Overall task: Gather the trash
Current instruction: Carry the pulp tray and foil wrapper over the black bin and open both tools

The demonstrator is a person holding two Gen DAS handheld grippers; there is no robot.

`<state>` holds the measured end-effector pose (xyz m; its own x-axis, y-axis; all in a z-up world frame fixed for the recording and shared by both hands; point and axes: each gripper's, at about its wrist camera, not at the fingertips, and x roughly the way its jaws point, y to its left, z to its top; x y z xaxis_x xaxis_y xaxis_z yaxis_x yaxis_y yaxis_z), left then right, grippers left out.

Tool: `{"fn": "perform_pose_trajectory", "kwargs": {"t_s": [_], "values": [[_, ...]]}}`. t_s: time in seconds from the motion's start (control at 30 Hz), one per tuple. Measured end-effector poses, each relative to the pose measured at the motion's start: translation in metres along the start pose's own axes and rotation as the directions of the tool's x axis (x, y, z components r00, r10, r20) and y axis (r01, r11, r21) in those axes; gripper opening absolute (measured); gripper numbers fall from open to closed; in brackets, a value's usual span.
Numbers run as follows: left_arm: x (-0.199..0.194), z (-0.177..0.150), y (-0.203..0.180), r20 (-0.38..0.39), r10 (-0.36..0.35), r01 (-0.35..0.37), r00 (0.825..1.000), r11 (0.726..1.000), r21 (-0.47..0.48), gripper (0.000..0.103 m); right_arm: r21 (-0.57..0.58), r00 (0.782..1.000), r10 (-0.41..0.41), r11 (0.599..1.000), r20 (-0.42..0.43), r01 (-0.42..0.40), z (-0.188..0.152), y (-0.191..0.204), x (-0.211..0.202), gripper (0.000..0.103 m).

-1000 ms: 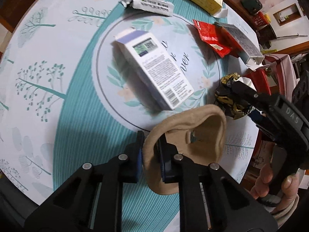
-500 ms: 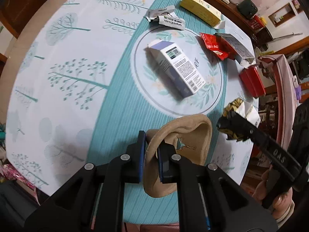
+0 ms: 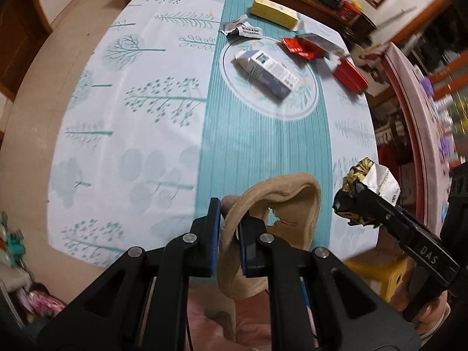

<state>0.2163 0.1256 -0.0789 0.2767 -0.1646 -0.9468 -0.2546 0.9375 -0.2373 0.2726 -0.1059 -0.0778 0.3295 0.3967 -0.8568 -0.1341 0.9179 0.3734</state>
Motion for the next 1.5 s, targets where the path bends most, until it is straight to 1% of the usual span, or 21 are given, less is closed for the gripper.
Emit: {"fn": "perform_pose_trajectory", "kwargs": {"t_s": [0.2, 0.33, 0.53, 0.67, 0.73, 0.8, 0.9, 1.0, 1.07, 1.23, 1.27, 1.33, 1.37, 1.5], "values": [[-0.025, -0.050, 0.028, 0.000, -0.037, 0.037, 0.999, 0.995, 0.096, 0.009, 0.052, 0.999, -0.039, 0.998, 0.036, 0.037, -0.084, 0.038, -0.023, 0.051], [-0.030, -0.084, 0.041, -0.022, -0.047, 0.050, 0.999, 0.987, 0.151, 0.009, 0.084, 0.998, -0.058, 0.995, 0.029, 0.055, -0.135, 0.056, -0.027, 0.051], [-0.026, -0.129, 0.051, -0.070, -0.053, 0.066, 0.996, 0.977, 0.203, 0.009, 0.097, 0.996, -0.086, 0.991, -0.038, 0.089, -0.195, 0.071, -0.022, 0.051], [-0.011, -0.156, 0.051, -0.089, -0.053, 0.072, 0.995, 0.971, 0.229, 0.009, 0.090, 0.989, -0.111, 0.989, -0.093, 0.120, -0.223, 0.068, -0.008, 0.051], [0.000, -0.168, 0.050, -0.101, -0.052, 0.075, 0.994, 0.968, 0.238, 0.009, 0.081, 0.983, -0.127, 0.987, -0.130, 0.138, -0.238, 0.062, 0.006, 0.051], [0.016, -0.184, 0.048, -0.114, -0.038, 0.066, 0.993, 0.965, 0.254, 0.009, 0.085, 0.978, -0.133, 0.985, -0.162, 0.148, -0.250, 0.054, 0.020, 0.051], [0.044, -0.206, 0.045, -0.118, 0.001, 0.033, 0.993, 0.959, 0.281, 0.009, 0.108, 0.969, -0.131, 0.982, -0.210, 0.156, -0.274, 0.035, 0.046, 0.051], [0.083, -0.226, 0.048, -0.146, 0.012, 0.029, 0.989, 0.962, 0.271, 0.009, 0.129, 0.961, -0.128, 0.978, -0.244, 0.163, -0.297, 0.009, 0.074, 0.051], [0.115, -0.238, 0.051, -0.161, 0.034, 0.010, 0.986, 0.965, 0.264, 0.009, 0.131, 0.956, -0.134, 0.976, -0.262, 0.173, -0.312, -0.010, 0.097, 0.051], [0.185, -0.259, 0.055, -0.150, 0.080, -0.037, 0.985, 0.962, 0.270, 0.009, 0.150, 0.943, -0.136, 0.971, -0.303, 0.188, -0.343, -0.057, 0.157, 0.051], [0.203, -0.263, 0.056, -0.144, 0.090, -0.048, 0.985, 0.960, 0.276, 0.009, 0.154, 0.942, -0.132, 0.970, -0.308, 0.186, -0.349, -0.065, 0.170, 0.051], [0.226, -0.268, 0.056, -0.132, 0.104, -0.063, 0.986, 0.957, 0.284, 0.009, 0.154, 0.941, -0.131, 0.970, -0.312, 0.186, -0.361, -0.082, 0.193, 0.051], [0.242, -0.271, 0.057, -0.119, 0.124, -0.085, 0.985, 0.953, 0.292, 0.009, 0.152, 0.940, -0.132, 0.970, -0.315, 0.187, -0.366, -0.088, 0.202, 0.051], [0.283, -0.277, 0.064, -0.100, 0.131, -0.099, 0.986, 0.955, 0.281, 0.010, 0.155, 0.938, -0.129, 0.970, -0.321, 0.186, -0.376, -0.114, 0.242, 0.051]]}}
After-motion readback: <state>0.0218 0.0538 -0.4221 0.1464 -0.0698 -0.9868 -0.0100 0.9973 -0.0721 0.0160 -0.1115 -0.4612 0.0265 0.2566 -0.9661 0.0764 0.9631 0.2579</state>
